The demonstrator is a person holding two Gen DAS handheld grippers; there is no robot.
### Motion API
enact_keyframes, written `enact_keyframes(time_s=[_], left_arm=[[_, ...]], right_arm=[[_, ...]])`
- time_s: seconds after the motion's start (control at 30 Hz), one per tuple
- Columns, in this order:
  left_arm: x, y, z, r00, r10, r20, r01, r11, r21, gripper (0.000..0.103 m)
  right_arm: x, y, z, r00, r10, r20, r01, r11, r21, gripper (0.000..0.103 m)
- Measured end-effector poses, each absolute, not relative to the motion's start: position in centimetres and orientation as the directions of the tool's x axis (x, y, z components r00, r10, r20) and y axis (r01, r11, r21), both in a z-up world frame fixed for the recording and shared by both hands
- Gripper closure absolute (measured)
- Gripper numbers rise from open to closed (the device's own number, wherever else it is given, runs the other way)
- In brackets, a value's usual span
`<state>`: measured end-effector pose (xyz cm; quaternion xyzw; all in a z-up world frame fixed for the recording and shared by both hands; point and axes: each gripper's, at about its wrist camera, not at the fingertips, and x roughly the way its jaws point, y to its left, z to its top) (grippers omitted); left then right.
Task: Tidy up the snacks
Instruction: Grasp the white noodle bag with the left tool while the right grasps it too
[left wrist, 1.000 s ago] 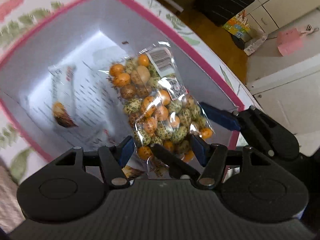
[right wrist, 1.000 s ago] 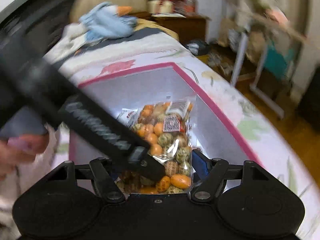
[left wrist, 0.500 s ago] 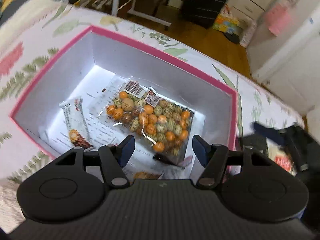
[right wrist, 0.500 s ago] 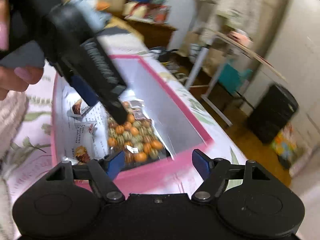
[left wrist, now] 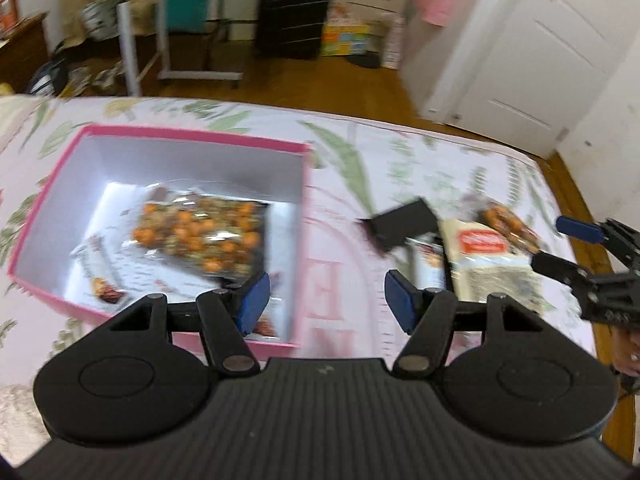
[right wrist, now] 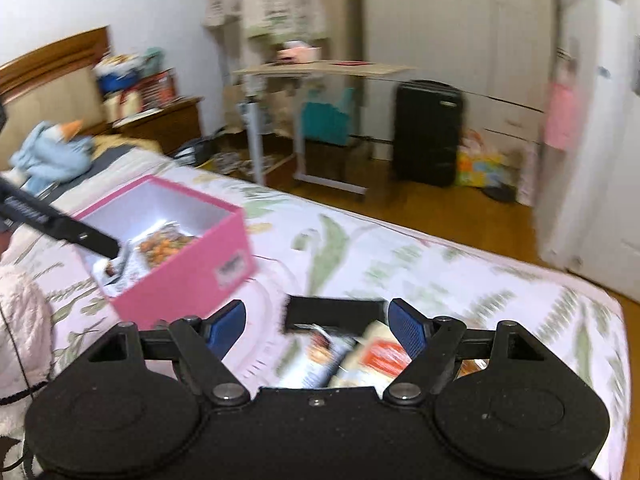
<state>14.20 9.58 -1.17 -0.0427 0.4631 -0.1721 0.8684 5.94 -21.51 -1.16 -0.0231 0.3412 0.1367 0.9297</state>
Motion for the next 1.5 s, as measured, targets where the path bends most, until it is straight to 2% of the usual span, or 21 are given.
enact_keyframes(time_s=[0.27,0.57,0.77,0.87,0.97,1.03,1.2,1.3,1.37,1.5], left_arm=[[12.8,3.2,-3.0,0.458,-0.417,-0.785,0.372,0.892,-0.256,0.040],[13.9,-2.2,-7.4,0.396,-0.463,-0.793,0.396,0.865,-0.307,0.040],[15.3,-5.7,-10.9,0.373,-0.525,-0.765,0.406,0.834,-0.374,0.042],[16.1,-7.5,-12.6,0.370,-0.539,-0.757,0.387,0.830,-0.402,0.042],[16.7,-9.3,-13.7,0.357,-0.528,-0.771,0.398,0.832,-0.385,0.041],[17.0,-10.2,-14.3,0.335,-0.518,-0.787,0.413,0.832,-0.372,0.040],[17.3,-11.0,-14.5,0.352,-0.513,-0.783,0.410,0.837,-0.363,0.039],[17.8,-11.5,-14.7,0.281,-0.558,-0.781,0.407,0.806,-0.429,0.041],[17.9,-11.6,-14.8,0.234,-0.599,-0.766,0.399,0.777,-0.486,0.043],[17.0,-11.6,-13.8,0.236,-0.606,-0.760,0.416,0.770,-0.484,0.044]], right_arm=[[4.4,-26.0,-4.3,0.731,0.178,-0.659,-0.134,0.984,0.118,0.021],[3.1,-30.4,-7.5,0.685,0.146,-0.714,-0.041,0.986,0.163,0.021],[4.5,-33.4,-11.5,0.627,0.175,-0.759,0.046,0.964,0.260,0.020],[6.0,-34.8,-13.3,0.610,0.230,-0.758,0.100,0.927,0.361,0.020],[7.5,-35.8,-14.4,0.596,0.291,-0.748,0.158,0.871,0.465,0.019],[8.5,-36.0,-15.0,0.585,0.332,-0.740,0.182,0.836,0.518,0.014],[10.3,-34.7,-15.4,0.555,0.322,-0.767,0.173,0.857,0.485,0.010],[10.8,-33.7,-15.3,0.539,0.285,-0.793,0.179,0.881,0.438,0.016],[10.7,-33.2,-14.9,0.535,0.273,-0.800,0.185,0.886,0.426,0.027],[10.3,-32.8,-14.3,0.517,0.265,-0.814,0.227,0.874,0.429,0.029]])
